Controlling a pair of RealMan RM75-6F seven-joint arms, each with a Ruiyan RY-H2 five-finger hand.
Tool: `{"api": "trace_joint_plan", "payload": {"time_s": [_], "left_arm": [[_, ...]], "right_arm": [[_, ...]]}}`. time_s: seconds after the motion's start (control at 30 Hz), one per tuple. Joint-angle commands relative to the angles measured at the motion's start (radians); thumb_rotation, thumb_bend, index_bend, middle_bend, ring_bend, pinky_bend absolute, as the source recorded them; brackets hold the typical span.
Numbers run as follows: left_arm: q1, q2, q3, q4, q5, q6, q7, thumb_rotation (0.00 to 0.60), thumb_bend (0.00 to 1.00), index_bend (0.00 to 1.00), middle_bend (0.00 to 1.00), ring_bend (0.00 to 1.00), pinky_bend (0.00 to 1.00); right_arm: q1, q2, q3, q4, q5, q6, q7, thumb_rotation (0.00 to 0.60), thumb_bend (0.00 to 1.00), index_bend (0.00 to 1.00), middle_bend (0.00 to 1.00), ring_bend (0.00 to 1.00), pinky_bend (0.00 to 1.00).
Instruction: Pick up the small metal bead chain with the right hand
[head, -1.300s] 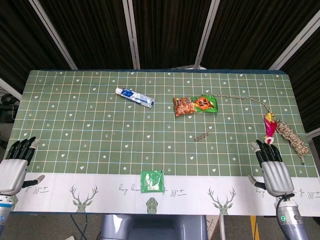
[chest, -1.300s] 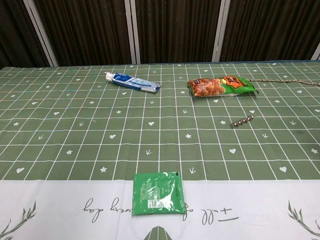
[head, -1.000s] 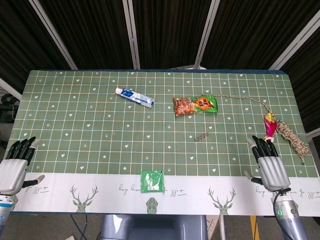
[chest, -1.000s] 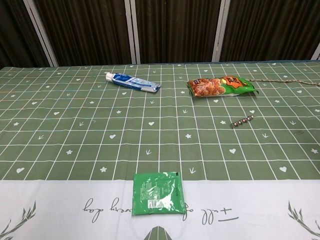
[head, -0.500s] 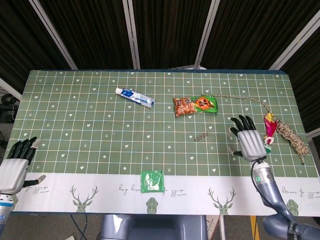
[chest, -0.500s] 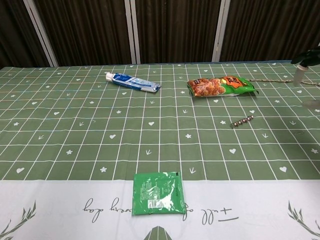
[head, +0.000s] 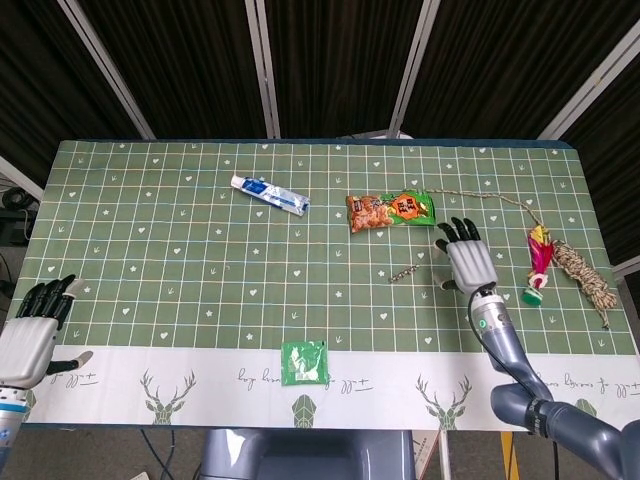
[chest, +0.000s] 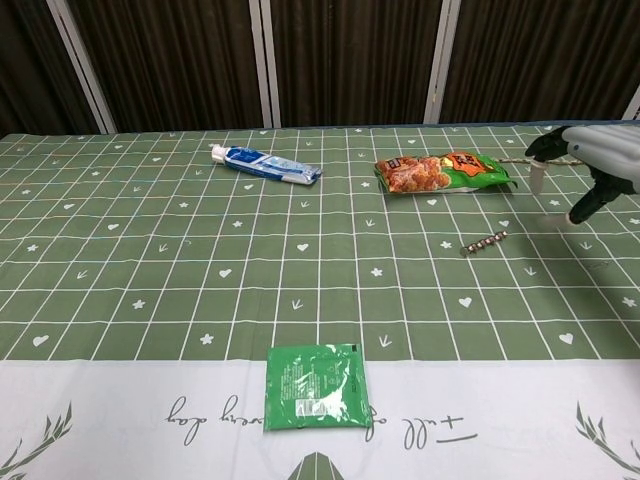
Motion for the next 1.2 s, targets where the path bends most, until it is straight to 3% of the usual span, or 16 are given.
{"api": "trace_joint_plan", "payload": {"time_s": [0.03, 0.6, 1.0, 1.2], "left_arm": [[-0.001, 0.0, 0.0, -0.001, -0.002, -0.002, 0.0, 0.6, 0.05, 0.0, 0.0, 0.0, 0.0], [-0.004, 0.005, -0.003, -0.01, -0.019, -0.015, -0.009, 0.6, 0.05, 0.0, 0.0, 0.0, 0.0], [-0.006, 0.007, -0.003, -0.017, -0.028, -0.022, -0.012, 0.6, 0.05, 0.0, 0.0, 0.0, 0.0], [-0.007, 0.008, -0.004, -0.021, -0.031, -0.024, -0.012, 0.6, 0.05, 0.0, 0.0, 0.0, 0.0]], "right_arm": [[0.038, -0.062, -0.003, 0.084, -0.002, -0.035, 0.046, 0.6, 0.16, 0.46, 0.13, 0.0, 0.0], [0.097, -0.178, -0.018, 0.286, -0.021, -0.078, 0.125, 0.6, 0.18, 0.52, 0.14, 0.0, 0.0], [0.105, -0.184, -0.032, 0.317, -0.025, -0.1, 0.125, 0.6, 0.18, 0.48, 0.14, 0.0, 0.0], [0.107, -0.183, -0.041, 0.311, -0.026, -0.114, 0.118, 0.6, 0.25, 0.46, 0.14, 0.0, 0.0]]}}
